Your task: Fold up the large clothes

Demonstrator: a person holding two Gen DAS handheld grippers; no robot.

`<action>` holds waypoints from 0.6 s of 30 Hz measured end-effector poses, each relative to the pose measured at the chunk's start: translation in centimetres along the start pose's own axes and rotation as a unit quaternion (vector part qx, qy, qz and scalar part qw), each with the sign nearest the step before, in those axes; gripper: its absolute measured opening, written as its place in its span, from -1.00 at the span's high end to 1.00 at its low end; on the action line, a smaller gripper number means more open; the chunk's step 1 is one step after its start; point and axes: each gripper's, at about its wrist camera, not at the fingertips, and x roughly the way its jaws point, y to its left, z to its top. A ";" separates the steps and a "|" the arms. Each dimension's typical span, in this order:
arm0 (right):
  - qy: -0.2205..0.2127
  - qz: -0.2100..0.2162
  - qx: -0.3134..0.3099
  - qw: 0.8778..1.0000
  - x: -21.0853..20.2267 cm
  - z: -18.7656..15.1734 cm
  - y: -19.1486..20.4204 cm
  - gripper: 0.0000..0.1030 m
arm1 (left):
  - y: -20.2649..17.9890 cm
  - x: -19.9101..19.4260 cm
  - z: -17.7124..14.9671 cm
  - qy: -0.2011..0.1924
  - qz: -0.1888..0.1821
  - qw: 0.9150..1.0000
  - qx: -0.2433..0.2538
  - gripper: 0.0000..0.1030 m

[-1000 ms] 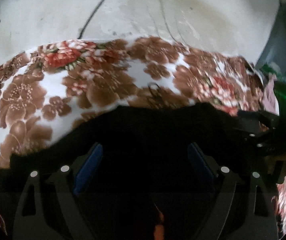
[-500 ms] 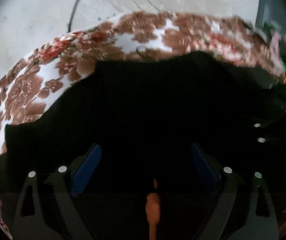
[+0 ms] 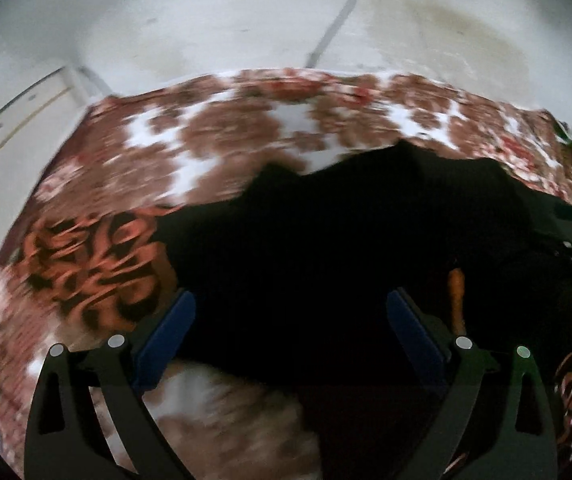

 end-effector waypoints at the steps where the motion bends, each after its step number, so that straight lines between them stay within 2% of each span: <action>1: 0.002 0.005 -0.003 1.000 -0.2 -0.1 1.7 -0.91 | 1.1 -0.6 -0.4 -0.001 0.007 1.000 -0.006 -0.89; 6: 0.012 0.024 0.002 1.000 -0.2 -0.1 7.0 -0.91 | 7.8 -2.6 -2.3 0.002 0.034 0.999 -0.033 -0.89; 11: 0.021 0.017 -0.014 1.000 1.6 0.7 11.6 -0.91 | 16.6 -2.1 -3.0 0.002 0.053 0.994 -0.099 -0.89; 14: 0.031 0.015 -0.014 0.999 3.1 0.9 13.6 -0.91 | 22.9 -0.8 -2.9 0.002 0.067 0.986 -0.152 -0.89; 16: 0.041 0.010 -0.019 0.999 4.2 1.2 14.8 -0.91 | 27.1 -0.2 -2.7 -0.021 0.087 0.980 -0.179 -0.89; 18: 0.049 0.002 -0.023 0.999 5.0 1.2 15.6 -0.91 | 30.9 1.4 -2.5 -0.022 0.075 0.974 -0.215 -0.89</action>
